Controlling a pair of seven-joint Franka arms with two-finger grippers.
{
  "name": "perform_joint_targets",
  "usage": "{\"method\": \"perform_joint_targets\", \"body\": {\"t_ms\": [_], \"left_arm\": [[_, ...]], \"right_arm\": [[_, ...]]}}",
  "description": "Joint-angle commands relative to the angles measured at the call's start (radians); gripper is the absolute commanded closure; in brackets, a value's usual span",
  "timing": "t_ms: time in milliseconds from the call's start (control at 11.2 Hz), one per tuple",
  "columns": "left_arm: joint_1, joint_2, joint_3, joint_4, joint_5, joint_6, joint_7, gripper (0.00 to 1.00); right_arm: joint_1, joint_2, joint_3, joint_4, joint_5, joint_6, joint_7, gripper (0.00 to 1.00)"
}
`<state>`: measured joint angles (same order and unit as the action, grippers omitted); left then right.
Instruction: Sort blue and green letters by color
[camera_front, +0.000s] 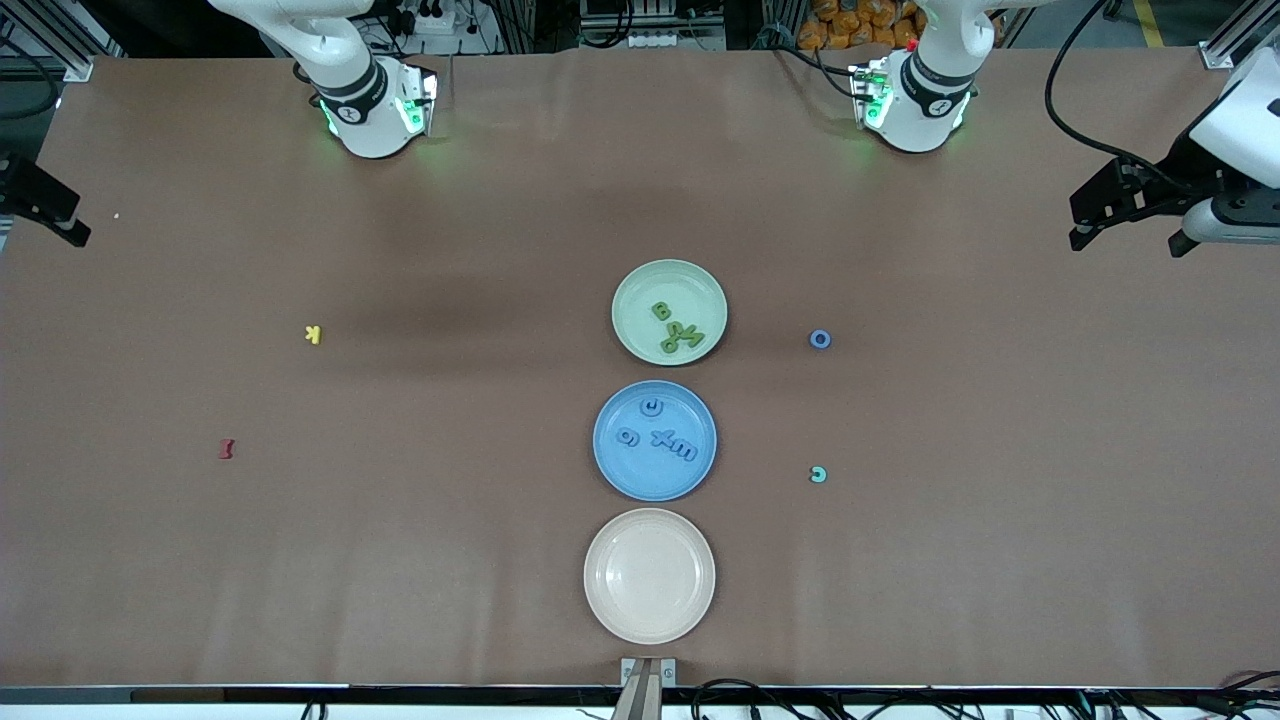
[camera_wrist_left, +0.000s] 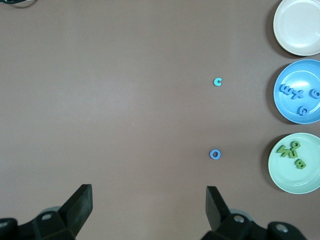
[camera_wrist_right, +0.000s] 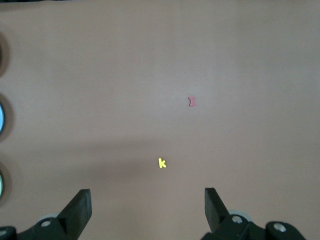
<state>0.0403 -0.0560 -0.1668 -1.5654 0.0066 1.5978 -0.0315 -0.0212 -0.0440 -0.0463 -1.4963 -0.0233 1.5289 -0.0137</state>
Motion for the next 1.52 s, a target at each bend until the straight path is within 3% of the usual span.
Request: {"method": "perform_joint_targets", "body": {"t_ms": [0,1433], "left_arm": [[0.007,-0.007,0.0,0.002,-0.02,0.002,0.019,0.0],[0.016,-0.002,0.001,0.004,-0.02,0.002,0.021,0.0]], "right_arm": [[-0.029,0.055,-0.024,0.07,0.06,-0.064,-0.005,0.0],[-0.005,0.093,-0.026,0.065,0.063,-0.082,0.001,0.0]]}}
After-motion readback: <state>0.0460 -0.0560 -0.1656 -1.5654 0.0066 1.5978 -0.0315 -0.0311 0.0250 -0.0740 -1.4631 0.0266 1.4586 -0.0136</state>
